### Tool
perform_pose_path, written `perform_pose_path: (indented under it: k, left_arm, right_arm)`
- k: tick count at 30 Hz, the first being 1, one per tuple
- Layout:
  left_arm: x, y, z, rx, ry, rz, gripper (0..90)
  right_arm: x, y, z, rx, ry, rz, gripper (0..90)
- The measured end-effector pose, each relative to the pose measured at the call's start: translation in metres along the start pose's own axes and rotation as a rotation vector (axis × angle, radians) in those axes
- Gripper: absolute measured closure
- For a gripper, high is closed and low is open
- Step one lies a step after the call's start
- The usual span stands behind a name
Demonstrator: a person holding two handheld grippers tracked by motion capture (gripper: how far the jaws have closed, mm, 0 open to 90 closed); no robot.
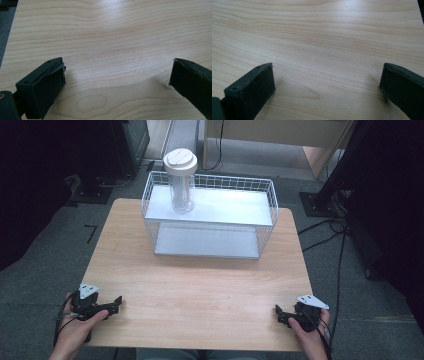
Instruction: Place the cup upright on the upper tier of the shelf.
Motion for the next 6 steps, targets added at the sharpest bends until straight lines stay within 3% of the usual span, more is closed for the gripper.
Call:
perform_pose_path:
  k: [6]
  left_arm:
    - [0.0022,0.0006,-0.0022,-0.012,0.025,-0.021,0.4]
  right_arm:
    - [0.0001,0.0,0.0,0.0,0.0,0.0,0.0]
Point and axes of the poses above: each handheld gripper's, and its own axes: z roughly backward along the jaws, y roughly out of its top, x roughly to its right, the point moved 9 cm from there along -z, roughly forward along the jaws, and after that the axes turned 9 degrees about -x, right-handed, at the moved point
